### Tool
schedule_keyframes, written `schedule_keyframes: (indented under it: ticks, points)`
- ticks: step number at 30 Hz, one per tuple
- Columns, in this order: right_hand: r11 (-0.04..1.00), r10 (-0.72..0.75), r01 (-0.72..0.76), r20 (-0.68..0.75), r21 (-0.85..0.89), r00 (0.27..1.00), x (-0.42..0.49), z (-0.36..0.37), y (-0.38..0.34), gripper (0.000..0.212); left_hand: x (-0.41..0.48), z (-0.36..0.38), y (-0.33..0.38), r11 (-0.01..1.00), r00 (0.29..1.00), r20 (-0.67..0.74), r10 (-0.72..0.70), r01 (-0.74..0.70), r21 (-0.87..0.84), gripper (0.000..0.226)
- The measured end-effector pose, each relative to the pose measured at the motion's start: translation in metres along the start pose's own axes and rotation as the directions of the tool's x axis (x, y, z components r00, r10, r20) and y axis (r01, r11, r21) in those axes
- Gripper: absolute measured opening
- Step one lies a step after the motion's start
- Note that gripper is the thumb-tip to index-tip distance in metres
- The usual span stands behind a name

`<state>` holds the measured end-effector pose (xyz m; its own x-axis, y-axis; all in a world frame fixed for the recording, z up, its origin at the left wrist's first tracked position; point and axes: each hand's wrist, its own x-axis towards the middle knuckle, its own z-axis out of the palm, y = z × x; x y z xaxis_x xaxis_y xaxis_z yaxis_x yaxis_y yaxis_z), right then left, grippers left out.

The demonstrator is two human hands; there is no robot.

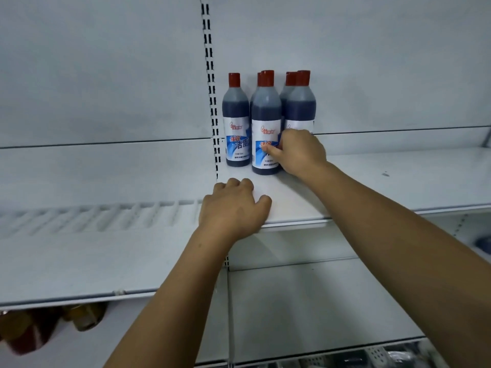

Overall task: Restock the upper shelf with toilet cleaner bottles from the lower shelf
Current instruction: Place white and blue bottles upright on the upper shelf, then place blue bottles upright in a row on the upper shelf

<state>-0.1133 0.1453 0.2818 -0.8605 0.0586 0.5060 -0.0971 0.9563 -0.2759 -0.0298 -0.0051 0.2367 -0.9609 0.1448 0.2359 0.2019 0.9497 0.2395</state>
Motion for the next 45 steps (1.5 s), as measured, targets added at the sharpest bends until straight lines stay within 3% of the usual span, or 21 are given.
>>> schedule_keyframes:
  ticks: [5,8,14,22,30,34,37,45]
  points:
    - [0.989,-0.142,0.143,0.318,0.02,0.937,-0.03,-0.009,0.026,0.028,0.002,-0.003,0.003,0.996,0.999,0.038,-0.002,-0.001,0.092,0.051]
    - [0.971,-0.234,0.192,0.394,0.142,0.889,-0.056,-0.021,0.056,0.035,0.005,-0.004,0.017,0.993,0.998,0.051,0.024,-0.03,0.112,0.048]
    - [0.993,-0.085,0.056,0.299,0.104,0.951,-0.079,-0.054,0.14,0.036,0.017,0.019,0.107,0.965,0.962,0.077,0.263,-0.261,-0.032,0.047]
    - [0.979,0.2,-0.196,0.07,-0.05,0.977,-0.119,-0.106,0.291,0.038,0.034,0.069,0.261,0.913,0.916,0.018,0.401,-0.398,-0.095,0.044]
    - [0.936,0.343,-0.34,0.019,-0.096,0.939,-0.173,-0.183,0.455,0.043,0.027,0.126,0.435,0.847,0.858,-0.014,0.513,-0.509,-0.153,0.05]
    - [0.9,0.424,-0.423,-0.015,-0.106,0.906,-0.198,-0.213,0.523,0.045,0.019,0.157,0.514,0.745,0.779,-0.09,0.621,-0.622,-0.241,0.049]
    - [0.858,0.503,-0.5,-0.006,-0.119,0.864,-0.215,-0.232,0.571,0.044,0.016,0.183,0.569,0.665,0.715,-0.056,0.697,-0.673,-0.325,0.046]
    - [0.778,0.604,-0.594,-0.014,-0.203,0.796,-0.242,-0.256,0.712,0.036,0.052,0.272,0.688,0.725,0.741,0.117,0.662,-0.593,-0.349,0.041]
